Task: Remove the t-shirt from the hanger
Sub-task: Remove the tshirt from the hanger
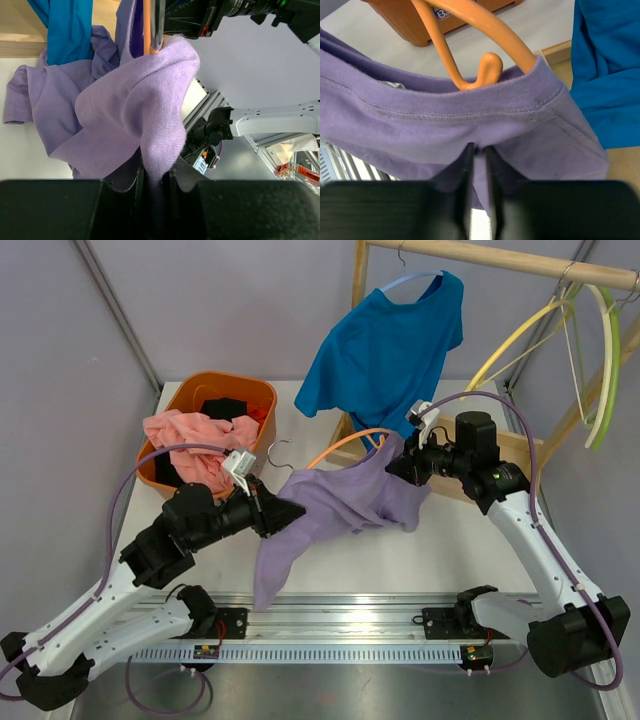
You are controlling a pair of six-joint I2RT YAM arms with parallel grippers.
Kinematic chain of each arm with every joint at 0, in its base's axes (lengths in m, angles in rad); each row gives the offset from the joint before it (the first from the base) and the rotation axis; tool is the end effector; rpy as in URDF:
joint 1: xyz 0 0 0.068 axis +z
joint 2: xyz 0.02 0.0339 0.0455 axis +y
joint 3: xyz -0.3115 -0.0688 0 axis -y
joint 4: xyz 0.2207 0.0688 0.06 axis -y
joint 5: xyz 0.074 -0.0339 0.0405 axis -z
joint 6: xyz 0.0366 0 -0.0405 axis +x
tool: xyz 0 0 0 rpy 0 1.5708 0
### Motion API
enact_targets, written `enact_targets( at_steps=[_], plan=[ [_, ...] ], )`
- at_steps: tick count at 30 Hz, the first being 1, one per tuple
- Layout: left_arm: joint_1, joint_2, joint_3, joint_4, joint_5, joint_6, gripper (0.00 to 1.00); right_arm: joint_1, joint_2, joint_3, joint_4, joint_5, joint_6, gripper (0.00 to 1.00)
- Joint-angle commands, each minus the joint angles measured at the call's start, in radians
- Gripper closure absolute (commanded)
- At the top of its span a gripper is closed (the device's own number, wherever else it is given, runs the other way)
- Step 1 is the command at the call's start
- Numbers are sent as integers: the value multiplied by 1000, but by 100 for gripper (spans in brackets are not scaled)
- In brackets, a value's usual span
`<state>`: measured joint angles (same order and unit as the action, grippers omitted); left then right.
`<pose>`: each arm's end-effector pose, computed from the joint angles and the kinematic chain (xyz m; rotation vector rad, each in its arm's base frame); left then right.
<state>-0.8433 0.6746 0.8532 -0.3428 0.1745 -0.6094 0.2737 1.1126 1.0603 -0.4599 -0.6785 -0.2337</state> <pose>0.0563 -0.0728 0.3883 0.3596 1.8600 -1.1875 0.1816 0.0748 0.3910 -0.8991 1.8272 0.7270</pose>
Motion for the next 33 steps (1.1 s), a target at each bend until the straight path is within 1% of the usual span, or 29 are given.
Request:
enact_targets(
  at_steps=[1,2,5,8,9,15,19,21,22,23,24,25,26,27,28,29,30,31,32,33],
  plan=[
    [6,-46,15,159,-24,-24,100,-5,-2,-2,57,-32,48,88],
    [6,-50,11,165,-29,-30,100,-4,-5,-2,56,-26,53,100],
    [6,-63,-2,174,-29,-35,100,-4,-16,3,49,8,71,100],
    [6,-73,6,137,-41,-20,100,-17,-33,18,40,86,106,100],
    [6,-81,6,124,-44,-18,100,-37,-37,23,37,127,114,100],
    [4,-132,23,61,-76,17,100,-103,-62,4,33,227,146,100],
    [6,-170,23,13,-66,54,100,-155,-74,-19,12,246,128,100],
    [4,-196,3,24,-63,59,100,-168,-80,-37,-5,188,91,100],
    [6,-217,-5,31,-55,60,100,-169,-88,-57,-41,144,64,100],
    [4,-225,-9,45,-53,57,100,-169,-89,-65,-77,78,-41,100],
    [6,-228,-16,74,-53,57,100,-169,-86,-68,-129,-94,-114,100],
    [6,-218,-20,88,-43,56,100,-169,-76,-65,-266,-181,-197,100],
    [4,-207,-22,103,-40,57,100,-168,-65,-60,-340,-267,-355,100],
    [4,-190,-22,138,-32,59,100,-166,-53,-53,-408,-362,-415,100],
    [6,-169,-20,157,-11,62,100,-163,-31,-40,-495,-381,-453,100],
    [6,-117,-16,172,-3,72,100,-162,-20,-31,-532,-389,-519,100],
    [6,-80,-11,191,8,83,100,-159,-11,-22,-561,-380,-542,100],
    [4,-45,-6,195,48,98,100,-160,-4,2,-606,-369,-558,98],
    [6,30,7,191,59,134,100,-160,-4,16,-624,-359,-581,93],
    [6,63,15,176,66,152,100,-160,-10,44,-638,-331,-585,85]
  ],
)
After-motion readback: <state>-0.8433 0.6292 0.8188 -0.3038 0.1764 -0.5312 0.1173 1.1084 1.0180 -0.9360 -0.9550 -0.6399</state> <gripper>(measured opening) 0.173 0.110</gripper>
